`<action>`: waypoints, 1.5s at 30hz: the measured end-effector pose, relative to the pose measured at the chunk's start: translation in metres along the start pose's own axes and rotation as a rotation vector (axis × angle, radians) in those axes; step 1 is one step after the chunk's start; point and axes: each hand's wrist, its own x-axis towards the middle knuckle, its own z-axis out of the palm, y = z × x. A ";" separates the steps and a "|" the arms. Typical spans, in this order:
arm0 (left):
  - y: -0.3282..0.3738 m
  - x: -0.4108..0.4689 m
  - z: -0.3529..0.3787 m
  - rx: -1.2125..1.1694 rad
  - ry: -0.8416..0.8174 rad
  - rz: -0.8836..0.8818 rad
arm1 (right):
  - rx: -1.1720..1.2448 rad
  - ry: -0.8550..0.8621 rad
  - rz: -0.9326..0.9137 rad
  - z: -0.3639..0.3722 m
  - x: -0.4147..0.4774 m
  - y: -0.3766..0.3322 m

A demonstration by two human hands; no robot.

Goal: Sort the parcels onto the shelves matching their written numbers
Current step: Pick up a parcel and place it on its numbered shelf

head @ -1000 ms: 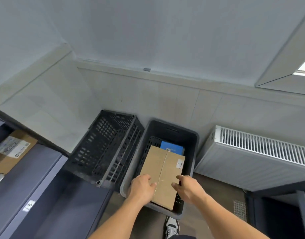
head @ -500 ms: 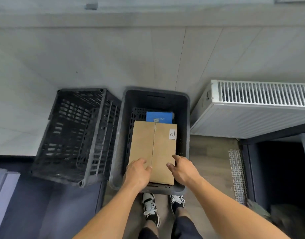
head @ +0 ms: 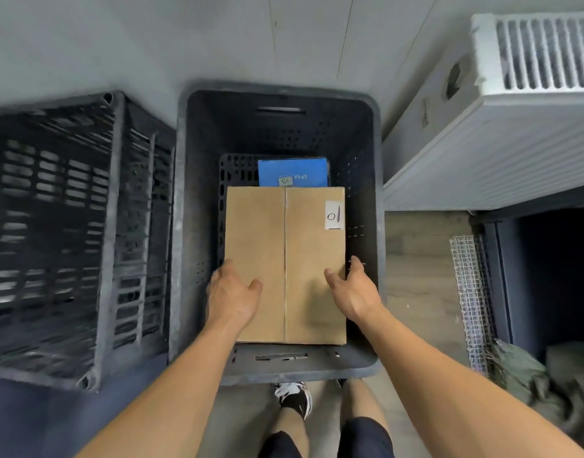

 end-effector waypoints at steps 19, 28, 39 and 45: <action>-0.013 0.022 0.014 -0.334 0.087 -0.159 | 0.290 0.056 0.044 0.017 0.014 0.006; 0.021 -0.044 -0.049 -0.409 0.131 -0.101 | 0.251 0.063 -0.020 -0.030 -0.053 -0.034; 0.064 -0.157 -0.143 -0.528 0.221 -0.045 | 0.138 0.071 -0.201 -0.106 -0.165 -0.103; 0.081 -0.216 -0.192 -0.592 0.321 -0.024 | 0.135 0.032 -0.336 -0.142 -0.225 -0.140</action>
